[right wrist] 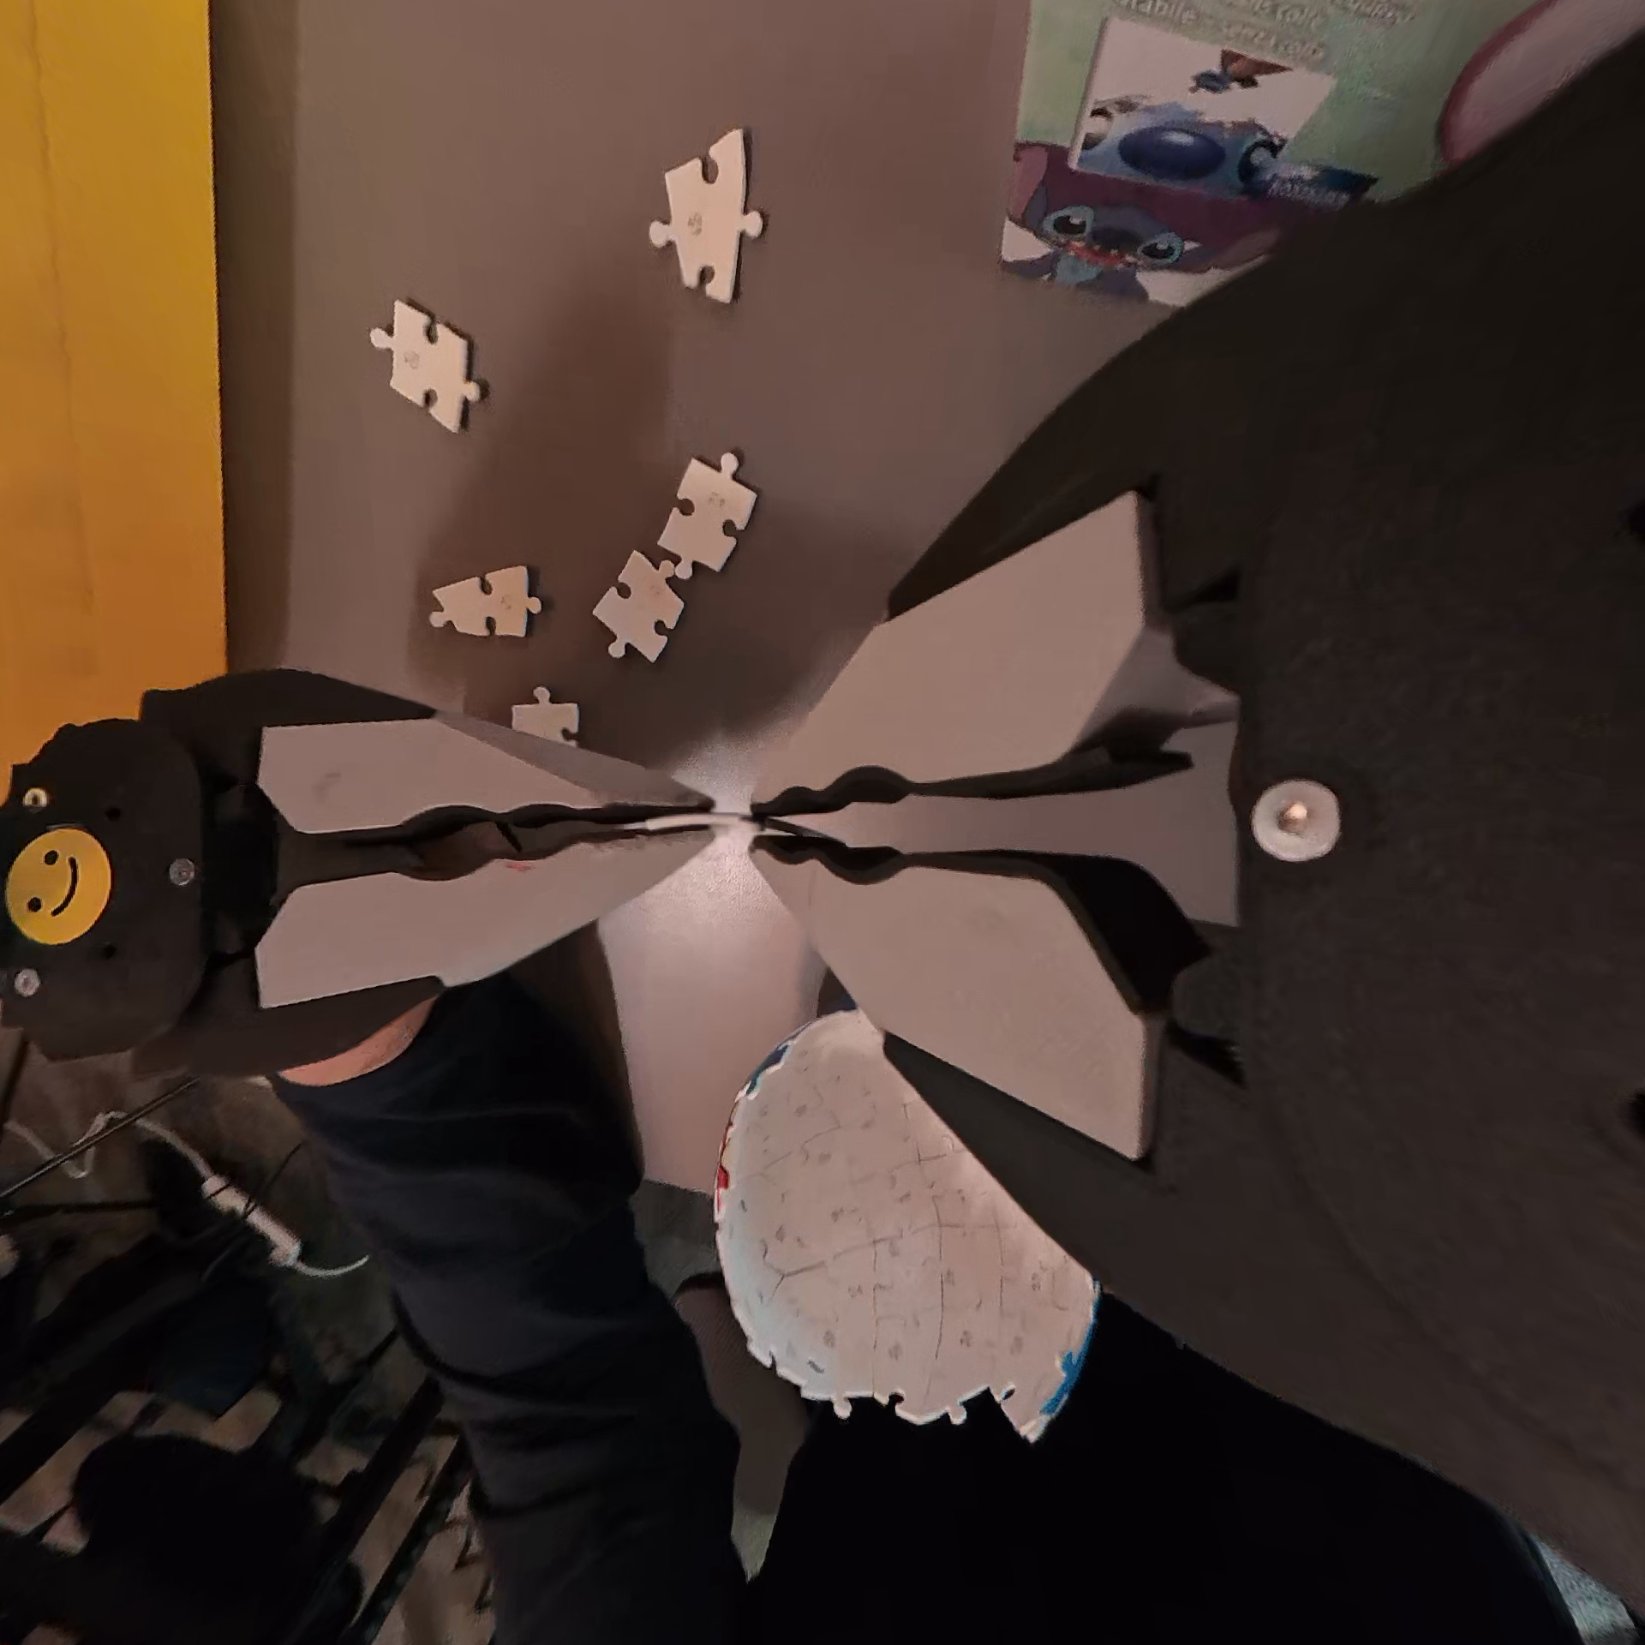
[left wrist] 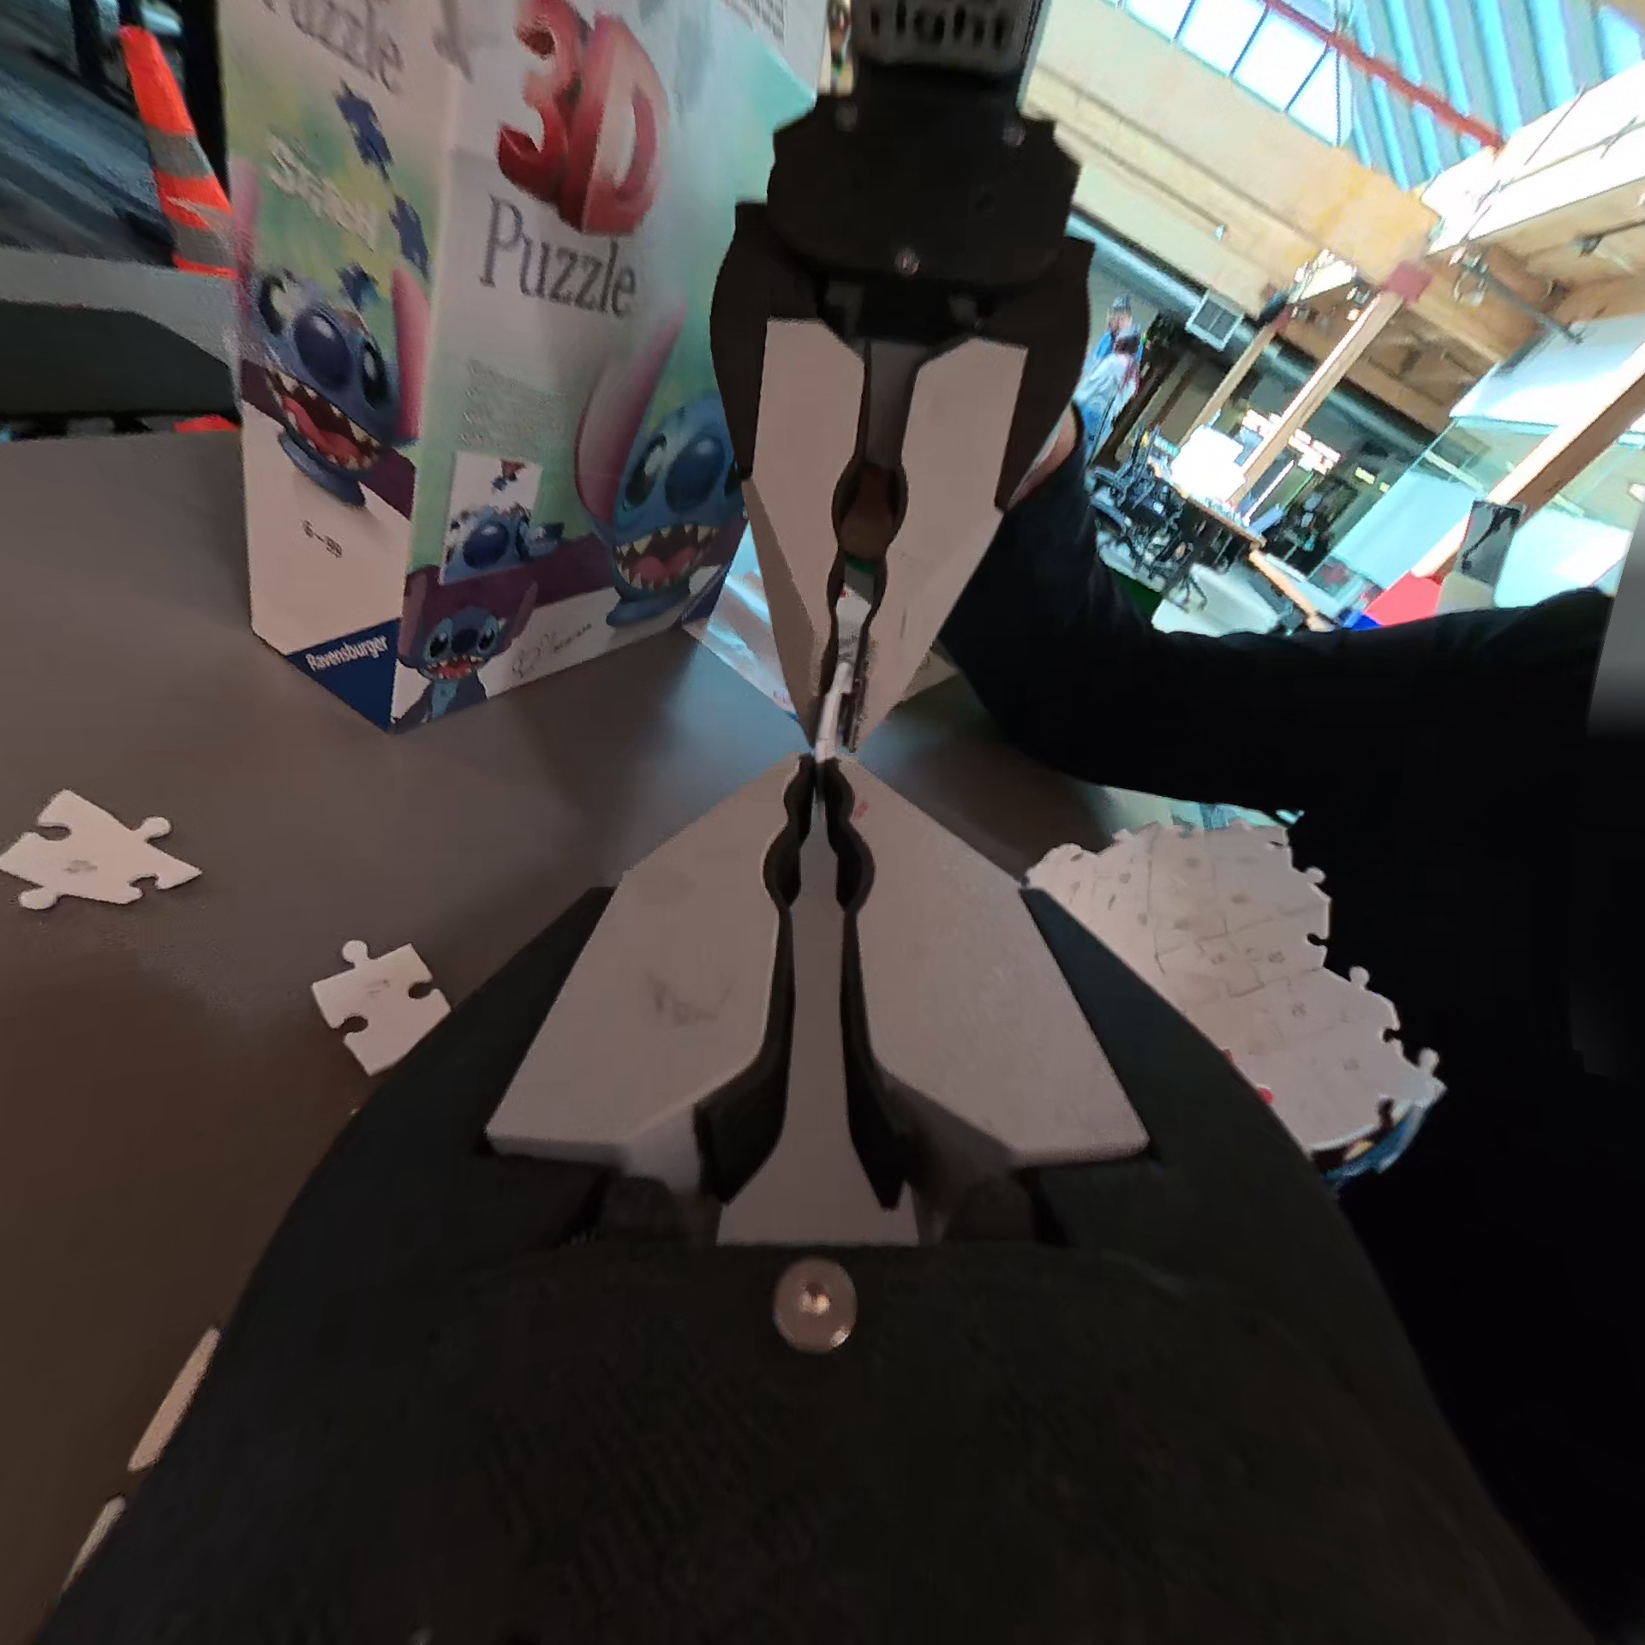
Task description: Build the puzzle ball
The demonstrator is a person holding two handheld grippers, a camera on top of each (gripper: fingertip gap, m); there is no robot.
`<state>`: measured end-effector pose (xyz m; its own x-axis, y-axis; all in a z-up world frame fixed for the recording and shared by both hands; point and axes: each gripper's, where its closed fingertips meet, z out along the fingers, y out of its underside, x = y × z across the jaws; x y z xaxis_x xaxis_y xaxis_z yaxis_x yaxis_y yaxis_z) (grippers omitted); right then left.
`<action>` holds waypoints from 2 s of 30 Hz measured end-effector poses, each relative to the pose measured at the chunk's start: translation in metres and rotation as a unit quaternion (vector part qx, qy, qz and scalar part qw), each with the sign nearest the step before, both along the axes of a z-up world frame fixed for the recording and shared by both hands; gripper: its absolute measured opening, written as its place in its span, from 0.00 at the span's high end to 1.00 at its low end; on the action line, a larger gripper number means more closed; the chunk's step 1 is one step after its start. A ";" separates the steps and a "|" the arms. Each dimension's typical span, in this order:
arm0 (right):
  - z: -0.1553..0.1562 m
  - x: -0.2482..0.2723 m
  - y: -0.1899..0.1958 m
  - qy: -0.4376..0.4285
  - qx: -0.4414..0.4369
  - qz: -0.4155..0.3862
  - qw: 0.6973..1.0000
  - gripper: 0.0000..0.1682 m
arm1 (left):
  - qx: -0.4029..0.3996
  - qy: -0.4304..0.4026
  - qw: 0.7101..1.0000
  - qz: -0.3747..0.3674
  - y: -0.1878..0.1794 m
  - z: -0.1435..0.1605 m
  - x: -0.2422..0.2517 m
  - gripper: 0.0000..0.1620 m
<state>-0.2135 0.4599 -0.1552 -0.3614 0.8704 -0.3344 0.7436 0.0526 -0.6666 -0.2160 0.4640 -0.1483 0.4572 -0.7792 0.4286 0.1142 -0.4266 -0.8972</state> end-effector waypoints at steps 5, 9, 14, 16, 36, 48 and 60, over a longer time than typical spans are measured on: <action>-0.004 0.005 -0.004 -0.019 -0.018 0.012 1.000 0.99 | 0.009 -0.008 1.000 0.009 0.001 0.004 -0.003 1.00; -0.003 0.013 -0.002 -0.032 -0.023 0.018 0.999 0.98 | 0.004 -0.005 1.000 0.010 0.001 0.002 -0.004 1.00; 0.017 0.007 0.005 0.012 -0.042 -0.003 0.999 0.98 | -0.005 -0.002 1.000 -0.004 -0.002 0.000 -0.001 1.00; 0.016 0.005 0.003 0.015 -0.041 0.000 0.999 0.97 | -0.014 0.008 1.000 -0.015 -0.004 -0.004 0.003 1.00; -0.017 0.014 -0.015 -0.045 -0.029 0.049 0.997 1.00 | -0.045 0.063 0.996 -0.053 -0.017 -0.021 0.016 1.00; -0.007 0.030 -0.054 0.057 -0.030 0.116 0.991 1.00 | -0.032 -0.036 0.999 0.001 -0.006 0.006 -0.016 0.98; -0.037 0.039 -0.077 0.033 0.042 0.155 0.987 1.00 | -0.067 0.080 0.993 0.048 -0.018 -0.018 -0.009 0.96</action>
<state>-0.1741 0.3834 -0.1921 -0.6321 0.7390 -0.2332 0.6392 0.3272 -0.6959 -0.2248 0.4464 -0.1661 0.5975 -0.6694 0.4415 0.0216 -0.5369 -0.8434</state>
